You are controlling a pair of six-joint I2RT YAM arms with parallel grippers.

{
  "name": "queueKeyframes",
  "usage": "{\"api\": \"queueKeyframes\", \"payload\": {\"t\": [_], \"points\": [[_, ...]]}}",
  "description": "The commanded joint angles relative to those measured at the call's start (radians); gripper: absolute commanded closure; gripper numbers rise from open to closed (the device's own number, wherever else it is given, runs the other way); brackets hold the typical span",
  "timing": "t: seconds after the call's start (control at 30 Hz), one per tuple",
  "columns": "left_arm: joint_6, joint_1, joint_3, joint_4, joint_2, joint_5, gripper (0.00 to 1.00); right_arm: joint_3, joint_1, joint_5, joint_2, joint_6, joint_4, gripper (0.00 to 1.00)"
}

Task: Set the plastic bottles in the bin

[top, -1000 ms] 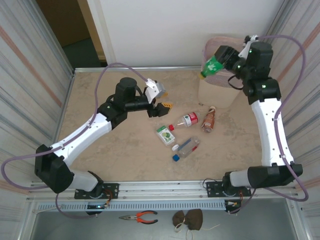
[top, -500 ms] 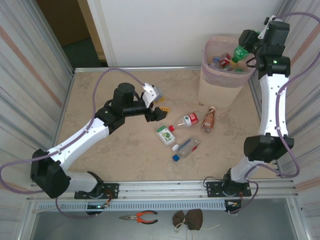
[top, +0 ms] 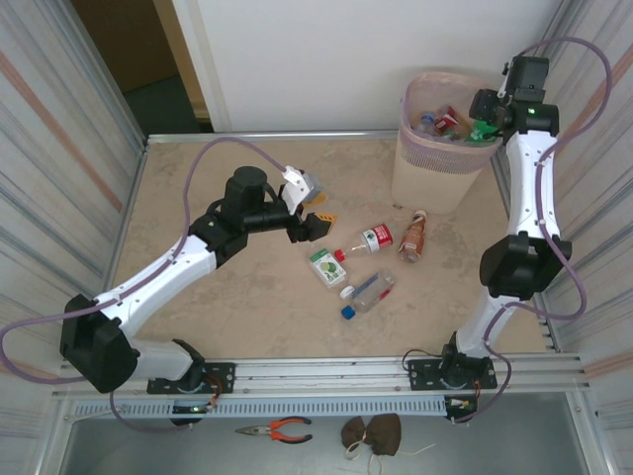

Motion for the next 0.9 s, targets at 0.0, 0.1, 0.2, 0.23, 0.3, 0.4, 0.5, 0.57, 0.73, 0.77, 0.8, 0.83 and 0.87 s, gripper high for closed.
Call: {"api": "queueKeyframes", "payload": {"t": [0.0, 0.1, 0.2, 0.23, 0.3, 0.4, 0.5, 0.57, 0.73, 0.77, 0.8, 0.83, 0.87], "points": [[-0.013, -0.008, -0.014, 0.031, -0.032, -0.003, 0.38, 0.03, -0.008, 0.02, 0.044, -0.027, -0.077, 0.46], [-0.013, -0.008, -0.02, 0.035, -0.032, -0.004, 0.38, 0.036, -0.01, 0.018, 0.082, -0.02, -0.114, 0.45], [-0.016, -0.008, -0.026, 0.043, -0.032, -0.005, 0.38, 0.032, -0.01, -0.001, 0.108, -0.011, -0.129, 0.41], [-0.016, -0.008, -0.028, 0.044, -0.03, -0.005, 0.38, 0.035, -0.009, -0.003, 0.113, -0.01, -0.133, 0.38], [-0.019, -0.009, -0.03, 0.045, -0.031, -0.005, 0.38, 0.053, -0.01, -0.003, 0.121, -0.006, -0.145, 0.33], [-0.017, -0.008, -0.032, 0.046, -0.035, -0.006, 0.38, 0.113, -0.01, 0.004, 0.126, 0.001, -0.17, 0.25], [-0.016, -0.008, -0.035, 0.049, -0.04, -0.01, 0.38, 0.184, -0.01, 0.016, 0.121, 0.004, -0.192, 0.2], [-0.019, -0.008, -0.037, 0.054, -0.042, -0.01, 0.38, 0.228, -0.009, 0.025, 0.111, 0.007, -0.205, 0.17], [-0.03, -0.009, -0.044, 0.066, -0.046, -0.007, 0.38, 0.243, -0.003, 0.025, 0.067, 0.011, -0.201, 0.17], [-0.031, -0.008, -0.045, 0.067, -0.047, -0.007, 0.38, 0.244, -0.002, 0.022, 0.06, 0.011, -0.2, 0.19], [-0.034, -0.008, -0.048, 0.068, -0.048, -0.009, 0.38, 0.241, -0.002, 0.013, 0.055, 0.012, -0.201, 0.21], [-0.036, -0.008, -0.049, 0.068, -0.048, -0.01, 0.38, 0.239, -0.002, 0.003, 0.05, 0.013, -0.201, 0.24], [-0.037, -0.008, -0.05, 0.068, -0.049, -0.01, 0.38, 0.237, -0.004, -0.011, 0.051, 0.014, -0.196, 0.29]]}}
